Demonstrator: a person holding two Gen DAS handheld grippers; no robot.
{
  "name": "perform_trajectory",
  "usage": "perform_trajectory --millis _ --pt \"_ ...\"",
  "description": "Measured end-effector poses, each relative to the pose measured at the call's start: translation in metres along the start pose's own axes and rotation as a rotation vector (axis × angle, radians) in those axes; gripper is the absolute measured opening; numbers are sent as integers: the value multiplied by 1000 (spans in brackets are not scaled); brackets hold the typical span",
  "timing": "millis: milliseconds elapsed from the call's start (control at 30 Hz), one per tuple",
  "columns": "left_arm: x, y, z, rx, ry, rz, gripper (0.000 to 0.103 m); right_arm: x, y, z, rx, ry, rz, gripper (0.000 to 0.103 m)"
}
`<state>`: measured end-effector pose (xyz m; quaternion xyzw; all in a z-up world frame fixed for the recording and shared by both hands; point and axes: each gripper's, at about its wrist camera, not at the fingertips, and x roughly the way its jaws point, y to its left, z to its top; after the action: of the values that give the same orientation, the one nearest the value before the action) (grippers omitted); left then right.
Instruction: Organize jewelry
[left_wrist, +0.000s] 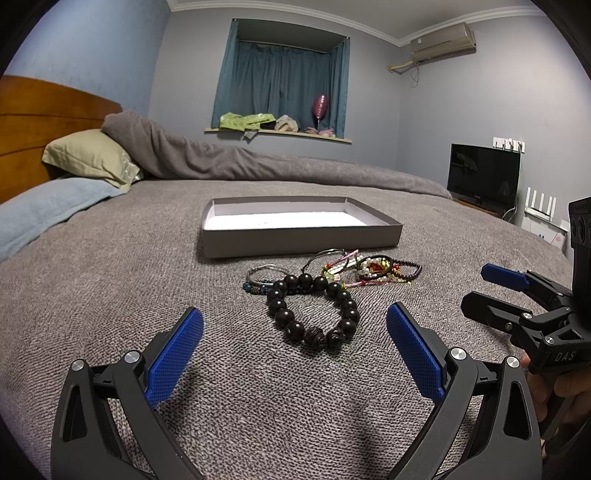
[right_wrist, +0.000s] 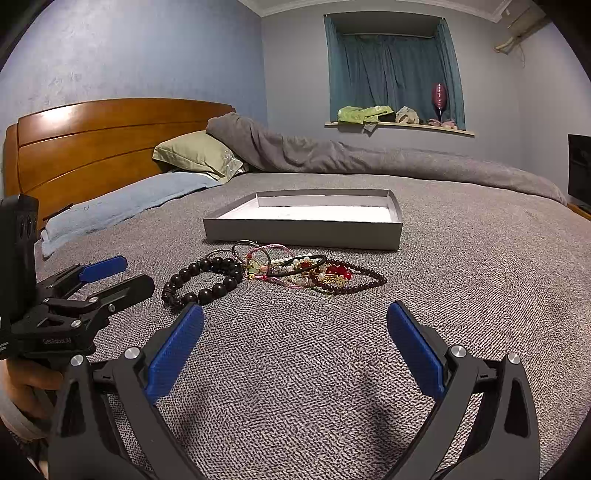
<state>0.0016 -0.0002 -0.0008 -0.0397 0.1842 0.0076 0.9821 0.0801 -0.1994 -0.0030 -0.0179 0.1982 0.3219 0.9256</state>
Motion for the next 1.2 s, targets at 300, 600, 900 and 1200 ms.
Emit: perform_trajectory --millis 300,600,900,1200 --pt "0 0 0 0 0 0 98 0 0 0 0 -1 0 98" --pt "0 0 0 0 0 0 98 0 0 -1 0 0 1 98" --pt "16 2 3 -22 96 7 98 0 0 0 2 13 5 98" --pt "36 0 14 19 205 -8 95 5 -1 1 13 37 11 98"
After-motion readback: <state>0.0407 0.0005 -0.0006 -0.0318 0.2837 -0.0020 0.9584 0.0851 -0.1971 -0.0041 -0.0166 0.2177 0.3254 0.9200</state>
